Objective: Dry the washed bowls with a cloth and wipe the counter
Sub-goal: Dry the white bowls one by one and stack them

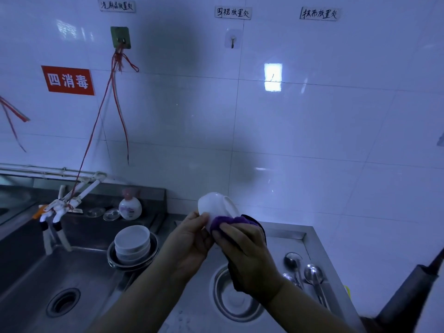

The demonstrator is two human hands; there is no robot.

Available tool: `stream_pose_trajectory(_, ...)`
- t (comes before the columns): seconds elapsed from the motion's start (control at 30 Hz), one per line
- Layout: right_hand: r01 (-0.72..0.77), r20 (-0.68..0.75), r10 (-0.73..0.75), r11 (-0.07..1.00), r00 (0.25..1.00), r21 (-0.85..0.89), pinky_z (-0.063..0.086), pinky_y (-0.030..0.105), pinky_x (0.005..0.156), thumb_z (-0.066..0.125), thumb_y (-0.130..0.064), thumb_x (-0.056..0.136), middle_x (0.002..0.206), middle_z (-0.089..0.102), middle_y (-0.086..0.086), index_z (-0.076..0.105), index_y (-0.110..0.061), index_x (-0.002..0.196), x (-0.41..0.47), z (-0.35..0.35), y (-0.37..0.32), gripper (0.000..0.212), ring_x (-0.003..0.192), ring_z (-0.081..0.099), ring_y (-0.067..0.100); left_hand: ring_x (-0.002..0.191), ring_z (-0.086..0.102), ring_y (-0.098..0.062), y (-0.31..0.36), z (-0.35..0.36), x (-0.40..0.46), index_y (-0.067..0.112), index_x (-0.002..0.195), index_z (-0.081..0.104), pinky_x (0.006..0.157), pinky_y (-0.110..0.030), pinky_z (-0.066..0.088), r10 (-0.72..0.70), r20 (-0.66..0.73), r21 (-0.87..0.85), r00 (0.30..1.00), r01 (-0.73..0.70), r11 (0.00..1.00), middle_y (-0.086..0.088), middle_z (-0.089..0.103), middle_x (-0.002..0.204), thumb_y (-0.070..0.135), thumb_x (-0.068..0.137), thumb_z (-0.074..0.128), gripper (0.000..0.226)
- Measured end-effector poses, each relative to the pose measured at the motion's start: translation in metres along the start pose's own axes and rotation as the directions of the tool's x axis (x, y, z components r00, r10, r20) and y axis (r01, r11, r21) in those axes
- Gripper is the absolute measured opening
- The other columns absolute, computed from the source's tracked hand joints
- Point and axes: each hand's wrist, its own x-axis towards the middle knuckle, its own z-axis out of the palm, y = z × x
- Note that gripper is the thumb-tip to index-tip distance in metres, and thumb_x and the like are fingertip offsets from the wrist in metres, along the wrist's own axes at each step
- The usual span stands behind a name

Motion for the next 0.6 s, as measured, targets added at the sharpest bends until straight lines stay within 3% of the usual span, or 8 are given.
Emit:
stream_pose_trajectory(0.17,-0.193,-0.124,0.190,0.981,0.974,-0.014,0.053,0.042,0.086,0.053,-0.026,0.095,0.117,0.065,0.012,0.064,-0.005,0.117,0.022,0.012,-0.004,0.033,0.108,0.051,0.023,0.093,0.063,-0.028,-0.005,0.010,-0.001,0.003,0.120,0.055,0.076,-0.032,0.057,-0.023,0.014,-0.044,1.000,0.024,0.999,-0.022,0.064,0.111,0.012,0.091,0.046,0.032)
stream_pose_trajectory(0.3,-0.111,-0.132,0.100,0.990,0.986,-0.085,0.043,0.042,0.095,0.054,-0.026,0.096,0.129,0.052,0.001,0.053,-0.016,0.128,0.014,0.017,-0.002,0.033,0.115,0.047,0.020,0.107,0.056,-0.031,-0.003,0.017,-0.001,-0.001,0.133,0.045,0.095,-0.036,0.044,-0.057,-0.018,-0.132,0.998,0.054,0.990,-0.026,0.052,0.132,0.018,0.086,0.051,0.052)
stream_pose_trajectory(0.37,-0.049,-0.138,0.032,0.991,0.990,-0.126,0.042,0.043,0.094,0.060,-0.025,0.092,0.130,0.048,-0.002,0.051,-0.020,0.128,0.005,0.016,0.004,0.037,0.117,0.045,0.019,0.115,0.051,-0.031,-0.003,0.018,-0.001,-0.006,0.135,0.041,0.098,-0.035,0.042,-0.103,-0.030,-0.200,0.994,0.095,0.975,-0.028,0.048,0.135,0.019,0.094,0.044,0.048)
stream_pose_trajectory(0.43,-0.049,-0.187,0.025,0.991,0.982,-0.124,0.043,0.045,0.091,0.066,-0.024,0.087,0.127,0.048,0.000,0.053,-0.022,0.122,-0.001,0.015,0.011,0.038,0.114,0.045,0.021,0.108,0.057,-0.031,-0.004,0.018,-0.004,-0.009,0.125,0.047,0.089,-0.034,0.049,-0.131,-0.032,-0.244,0.991,0.119,0.962,-0.030,0.056,0.123,0.020,0.097,0.041,0.041)
stream_pose_trajectory(0.5,-0.131,-0.255,0.114,0.990,0.960,-0.049,0.042,0.041,0.095,0.064,-0.022,0.085,0.123,0.046,0.006,0.052,-0.020,0.117,-0.002,0.015,0.015,0.034,0.111,0.043,0.025,0.099,0.060,-0.031,-0.005,0.020,-0.006,-0.007,0.109,0.053,0.077,-0.040,0.052,-0.107,-0.029,-0.275,0.994,0.095,0.957,-0.030,0.061,0.112,0.017,0.097,0.040,0.029)
stream_pose_trajectory(0.6,-0.299,-0.294,0.327,0.944,0.898,0.138,0.036,0.030,0.102,0.040,-0.029,0.101,0.124,0.043,0.009,0.049,-0.013,0.116,0.001,0.013,0.016,0.024,0.114,0.039,0.024,0.105,0.059,-0.029,-0.008,0.021,-0.006,-0.004,0.104,0.057,0.073,-0.043,0.053,-0.087,-0.025,-0.300,0.996,0.075,0.951,-0.026,0.065,0.108,0.015,0.097,0.040,0.026)
